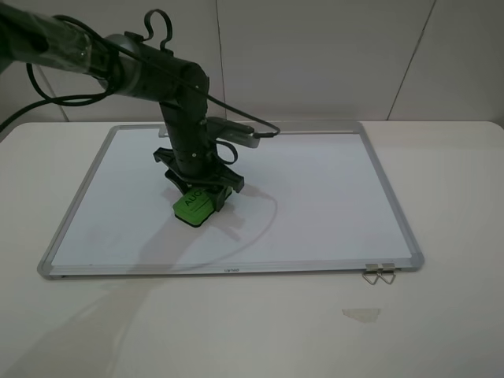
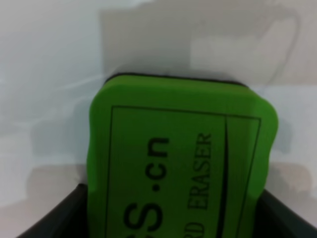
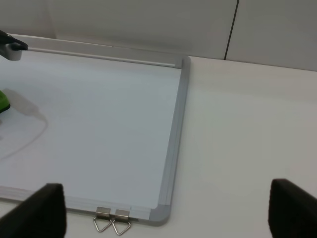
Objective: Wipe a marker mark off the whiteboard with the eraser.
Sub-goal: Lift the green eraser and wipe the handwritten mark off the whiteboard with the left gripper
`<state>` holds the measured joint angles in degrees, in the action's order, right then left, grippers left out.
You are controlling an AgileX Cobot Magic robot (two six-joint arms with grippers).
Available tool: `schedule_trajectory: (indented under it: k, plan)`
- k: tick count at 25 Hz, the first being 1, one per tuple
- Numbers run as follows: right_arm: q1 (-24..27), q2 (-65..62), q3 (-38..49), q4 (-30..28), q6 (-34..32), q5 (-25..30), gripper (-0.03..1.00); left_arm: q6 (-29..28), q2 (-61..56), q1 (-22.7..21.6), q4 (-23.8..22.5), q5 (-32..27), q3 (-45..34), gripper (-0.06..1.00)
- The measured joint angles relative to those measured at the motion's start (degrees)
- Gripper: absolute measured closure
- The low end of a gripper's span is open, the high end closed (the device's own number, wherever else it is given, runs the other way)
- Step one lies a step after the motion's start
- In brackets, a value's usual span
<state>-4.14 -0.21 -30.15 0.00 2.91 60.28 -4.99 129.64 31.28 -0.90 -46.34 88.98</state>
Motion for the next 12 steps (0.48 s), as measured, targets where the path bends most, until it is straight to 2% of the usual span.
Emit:
schedule_trajectory:
  k: [6, 12]
  plan:
    - [0.0, 0.0, 0.0, 0.0, 0.0, 0.0, 0.15, -3.5, 0.0, -0.8, -8.0, 0.8, 0.1, 0.34]
    - [0.0, 0.0, 0.0, 0.0, 0.0, 0.0, 0.15, -4.9, 0.0, -5.4, -9.8, -0.3, 0.3, 0.34]
